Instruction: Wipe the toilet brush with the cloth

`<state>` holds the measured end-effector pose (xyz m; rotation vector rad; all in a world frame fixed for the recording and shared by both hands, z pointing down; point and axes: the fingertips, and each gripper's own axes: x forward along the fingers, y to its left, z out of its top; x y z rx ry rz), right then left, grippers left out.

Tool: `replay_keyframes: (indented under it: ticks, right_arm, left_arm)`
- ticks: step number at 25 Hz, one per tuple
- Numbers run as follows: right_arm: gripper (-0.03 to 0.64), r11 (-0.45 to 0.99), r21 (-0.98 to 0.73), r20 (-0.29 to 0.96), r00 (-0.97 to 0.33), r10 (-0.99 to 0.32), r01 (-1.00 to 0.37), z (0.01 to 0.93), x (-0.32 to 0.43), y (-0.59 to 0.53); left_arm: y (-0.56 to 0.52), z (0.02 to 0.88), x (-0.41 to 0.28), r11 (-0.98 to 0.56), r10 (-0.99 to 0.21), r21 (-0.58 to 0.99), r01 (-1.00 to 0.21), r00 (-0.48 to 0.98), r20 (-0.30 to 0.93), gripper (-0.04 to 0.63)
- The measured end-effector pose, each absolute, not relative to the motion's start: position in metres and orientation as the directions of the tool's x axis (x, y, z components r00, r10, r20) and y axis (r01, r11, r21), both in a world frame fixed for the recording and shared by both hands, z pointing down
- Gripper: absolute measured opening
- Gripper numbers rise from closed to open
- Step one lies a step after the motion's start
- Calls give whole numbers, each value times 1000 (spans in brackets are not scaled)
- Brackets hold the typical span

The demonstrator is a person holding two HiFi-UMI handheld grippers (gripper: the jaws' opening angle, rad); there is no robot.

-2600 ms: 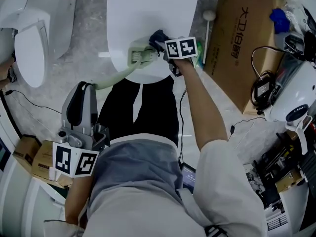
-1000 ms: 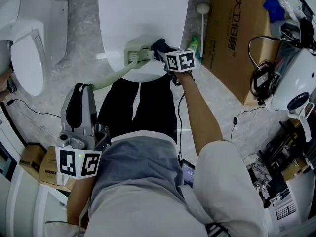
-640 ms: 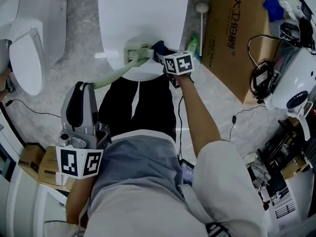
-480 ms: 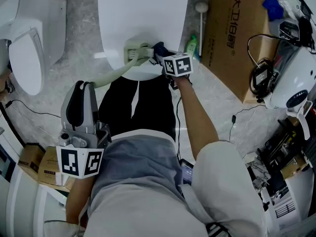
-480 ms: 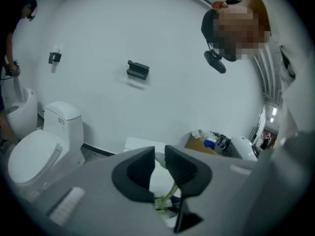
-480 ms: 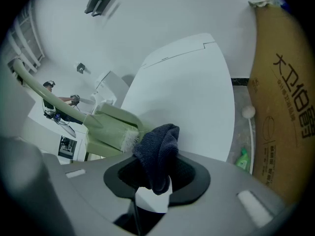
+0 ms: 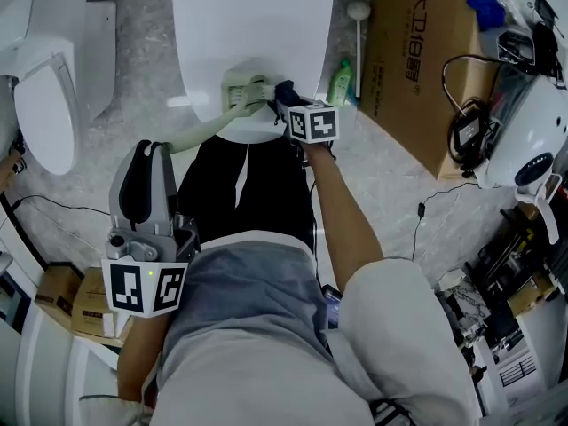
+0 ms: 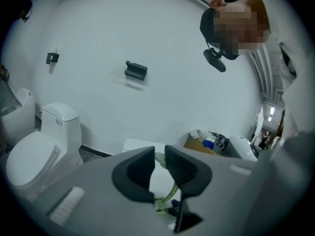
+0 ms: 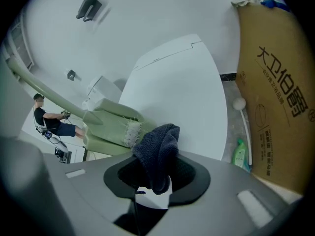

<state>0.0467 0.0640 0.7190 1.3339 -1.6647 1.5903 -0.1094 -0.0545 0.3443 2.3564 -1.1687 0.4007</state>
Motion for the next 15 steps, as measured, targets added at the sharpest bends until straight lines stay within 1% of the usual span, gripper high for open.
replay_keyframes:
  ticks: [7,15]
  right_arm:
    - [112,-173,-451,868,-384,-315,-876,717,39,68]
    - [113,-235,-444,876,-365,-314,-865,710,25,71]
  left_arm:
    - [-56,344,-110,-541,-654,287,-791,610,447,0]
    - [-59,343,-110,-572,-632,298,-764,642,434,0]
